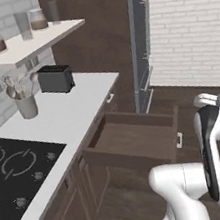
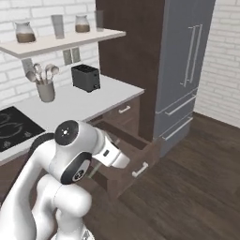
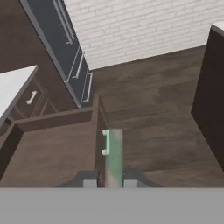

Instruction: Take a straw from the drawer in front and place it inside the glass cup on the dining counter.

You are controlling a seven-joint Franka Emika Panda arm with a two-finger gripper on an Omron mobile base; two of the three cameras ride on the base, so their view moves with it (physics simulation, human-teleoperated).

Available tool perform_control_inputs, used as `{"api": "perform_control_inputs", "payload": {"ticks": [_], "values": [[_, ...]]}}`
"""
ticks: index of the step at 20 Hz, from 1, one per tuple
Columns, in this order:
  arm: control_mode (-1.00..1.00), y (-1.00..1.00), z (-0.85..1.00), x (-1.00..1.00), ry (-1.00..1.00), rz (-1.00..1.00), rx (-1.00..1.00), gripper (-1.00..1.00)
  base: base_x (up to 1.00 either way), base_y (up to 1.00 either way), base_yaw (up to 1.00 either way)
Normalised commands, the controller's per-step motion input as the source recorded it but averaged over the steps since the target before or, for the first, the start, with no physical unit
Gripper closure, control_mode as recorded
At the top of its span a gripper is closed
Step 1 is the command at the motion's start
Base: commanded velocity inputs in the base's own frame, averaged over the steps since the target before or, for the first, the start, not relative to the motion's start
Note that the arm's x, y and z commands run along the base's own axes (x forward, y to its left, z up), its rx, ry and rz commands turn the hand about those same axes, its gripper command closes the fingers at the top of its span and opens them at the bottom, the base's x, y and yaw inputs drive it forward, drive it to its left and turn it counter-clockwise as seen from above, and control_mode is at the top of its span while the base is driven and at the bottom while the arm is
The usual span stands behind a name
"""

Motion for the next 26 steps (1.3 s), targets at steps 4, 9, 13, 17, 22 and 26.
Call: {"api": "perform_control_inputs", "payload": {"ticks": [4, 9, 13, 17, 22, 26], "values": [[1.00, 0.00, 0.00, 0.00, 0.00, 0.00, 0.00, 1.00, -0.02, -1.00, 0.00], [1.00, 0.00, 0.00, 0.00, 0.00, 0.00, 0.00, 1.00, 0.19, -0.81, 0.00], [1.00, 0.00, 0.00, 0.00, 0.00, 0.00, 0.00, 1.00, 0.80, -0.38, -0.09], [1.00, 0.00, 0.00, 0.00, 0.00, 0.00, 0.00, 1.00, 1.00, -0.29, -0.17], [1.00, 0.00, 0.00, 0.00, 0.00, 0.00, 0.00, 1.00, 1.00, -0.41, -0.23], [1.00, 0.00, 0.00, 0.00, 0.00, 0.00, 0.00, 1.00, 1.00, -0.43, -0.24]]}}
